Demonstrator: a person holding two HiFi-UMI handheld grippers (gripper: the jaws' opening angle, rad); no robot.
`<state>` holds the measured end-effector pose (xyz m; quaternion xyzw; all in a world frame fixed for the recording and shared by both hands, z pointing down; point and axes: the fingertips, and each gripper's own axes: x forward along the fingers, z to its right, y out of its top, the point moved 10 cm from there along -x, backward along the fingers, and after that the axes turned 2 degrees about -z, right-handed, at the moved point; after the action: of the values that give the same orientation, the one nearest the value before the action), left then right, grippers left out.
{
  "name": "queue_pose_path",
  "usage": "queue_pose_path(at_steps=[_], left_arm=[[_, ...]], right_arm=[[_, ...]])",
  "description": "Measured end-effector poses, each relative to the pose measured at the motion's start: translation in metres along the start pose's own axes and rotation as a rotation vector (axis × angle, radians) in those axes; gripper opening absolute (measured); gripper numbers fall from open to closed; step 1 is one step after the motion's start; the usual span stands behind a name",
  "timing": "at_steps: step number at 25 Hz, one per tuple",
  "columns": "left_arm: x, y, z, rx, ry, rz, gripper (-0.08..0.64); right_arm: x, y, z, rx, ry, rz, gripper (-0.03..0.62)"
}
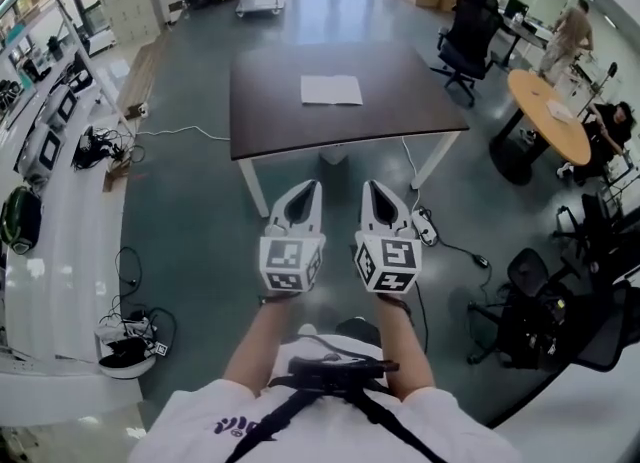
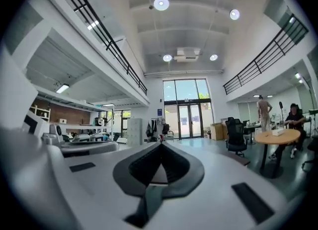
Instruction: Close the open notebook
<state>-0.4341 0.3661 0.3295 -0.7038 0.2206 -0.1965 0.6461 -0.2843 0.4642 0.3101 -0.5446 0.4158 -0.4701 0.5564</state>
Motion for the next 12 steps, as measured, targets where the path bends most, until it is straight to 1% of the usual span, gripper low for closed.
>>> queue_pose_path(at_steps=[2,3,4,6,8,9,12], left_arm=[[0.019,-0.003,-0.003,-0.005,0.024,0.009,0.008],[0.030,-0.005,-0.004,-0.009,0.028,0.004,0.008],[0.041,-0.007,-0.006,-0.019,0.018,-0.005,0.008],[0.062,-0.012,-0.010,-0.057,-0.030,-0.015,0.008],[0.086,-0.012,-0.016,-0.077,-0.049,0.017,0.008],[0.100,-0.010,-0.017,-0.073,-0.043,0.045,0.008],[0.154,0.000,-0.013,-0.051,-0.026,0.128,0.008]], right_arm=[[0.017,-0.002,0.012,-0.017,-0.002,-0.014,-0.008],[0.028,-0.005,0.020,-0.010,-0.002,-0.021,-0.008],[0.038,-0.008,0.028,0.005,-0.002,-0.029,-0.008],[0.061,-0.016,0.043,0.046,0.002,-0.042,-0.008],[0.087,-0.019,0.056,0.060,0.024,-0.042,-0.008],[0.100,-0.017,0.063,0.042,0.038,-0.034,-0.008],[0.137,-0.001,0.090,-0.069,0.059,0.027,-0.008]])
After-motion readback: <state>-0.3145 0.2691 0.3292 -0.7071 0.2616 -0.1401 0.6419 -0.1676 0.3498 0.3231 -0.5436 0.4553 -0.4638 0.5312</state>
